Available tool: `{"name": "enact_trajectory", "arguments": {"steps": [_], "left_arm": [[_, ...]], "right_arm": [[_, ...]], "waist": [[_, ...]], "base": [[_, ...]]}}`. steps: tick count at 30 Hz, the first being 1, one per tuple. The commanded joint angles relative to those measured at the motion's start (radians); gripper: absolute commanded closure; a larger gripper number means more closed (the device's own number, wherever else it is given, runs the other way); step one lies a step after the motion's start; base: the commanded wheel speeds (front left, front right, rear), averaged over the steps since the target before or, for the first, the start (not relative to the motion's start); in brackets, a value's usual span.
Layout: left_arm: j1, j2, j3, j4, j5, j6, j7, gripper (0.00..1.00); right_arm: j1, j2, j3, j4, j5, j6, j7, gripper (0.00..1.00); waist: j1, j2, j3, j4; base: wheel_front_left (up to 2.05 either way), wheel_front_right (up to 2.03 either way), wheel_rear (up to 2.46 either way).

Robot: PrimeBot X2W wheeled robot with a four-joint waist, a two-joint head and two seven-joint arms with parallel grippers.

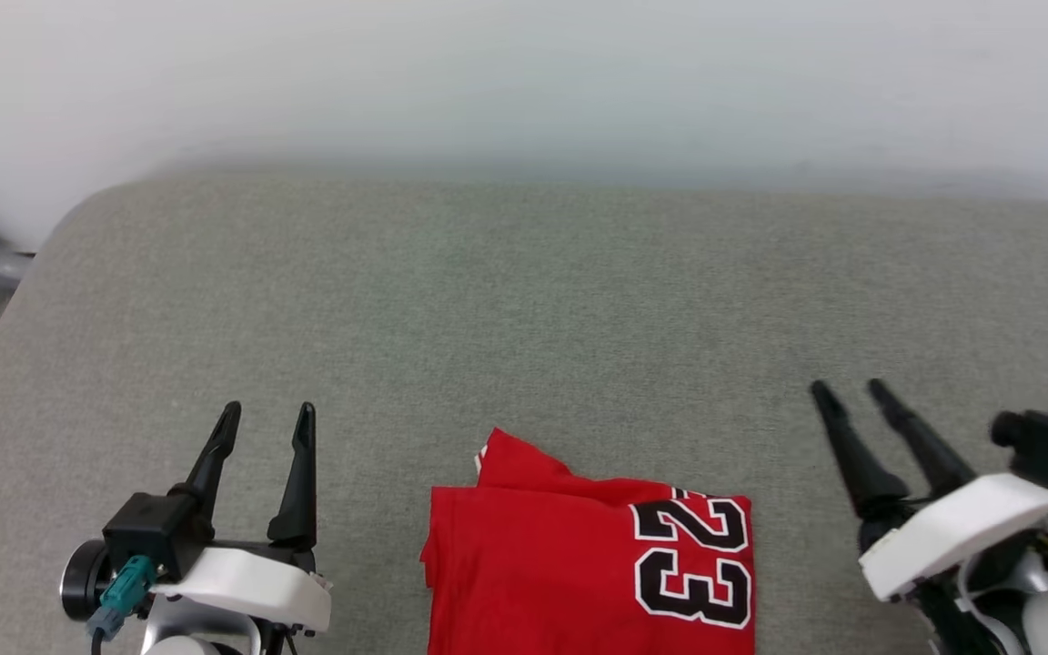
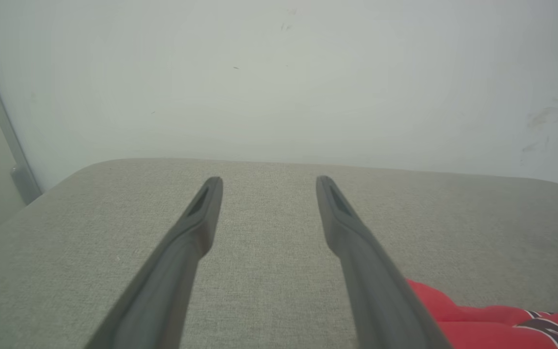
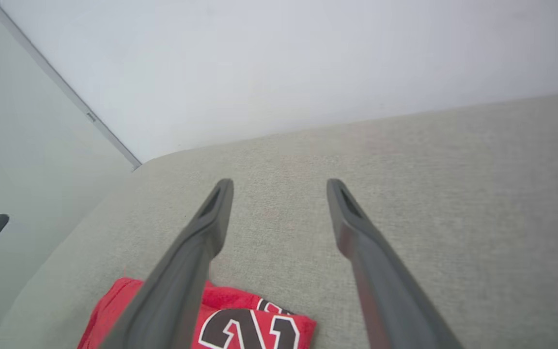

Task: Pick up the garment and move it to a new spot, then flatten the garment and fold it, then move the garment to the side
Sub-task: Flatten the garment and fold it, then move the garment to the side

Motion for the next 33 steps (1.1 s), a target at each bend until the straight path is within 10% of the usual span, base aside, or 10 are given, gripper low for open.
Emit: {"name": "enact_trajectory", "arguments": {"steps": [1, 13, 33], "left_arm": [[0.015, 0.002, 0.002, -0.002, 0.005, 0.007, -0.003, 0.0], [0.11, 0.013, 0.024, 0.006, 0.0, 0.041, -0.004, 0.0], [0.121, -0.013, 0.051, 0.013, 0.05, 0.012, -0.004, 0.0]], "right_arm": [[0.012, 0.012, -0.016, -0.013, -0.014, 0.0, -0.011, 0.0], [0.152, 0.054, -0.123, -0.186, -0.358, 0.0, -0.114, 0.0], [0.253, 0.099, -0.151, -0.236, -0.403, 0.0, -0.081, 0.0]], "waist": [[0.0, 0.0, -0.016, -0.017], [0.0, 0.0, -0.098, -0.07], [0.0, 0.0, -0.116, -0.055]], "base": [[0.0, 0.0, 0.0], [0.0, 0.0, 0.0], [0.0, 0.0, 0.0]]}}
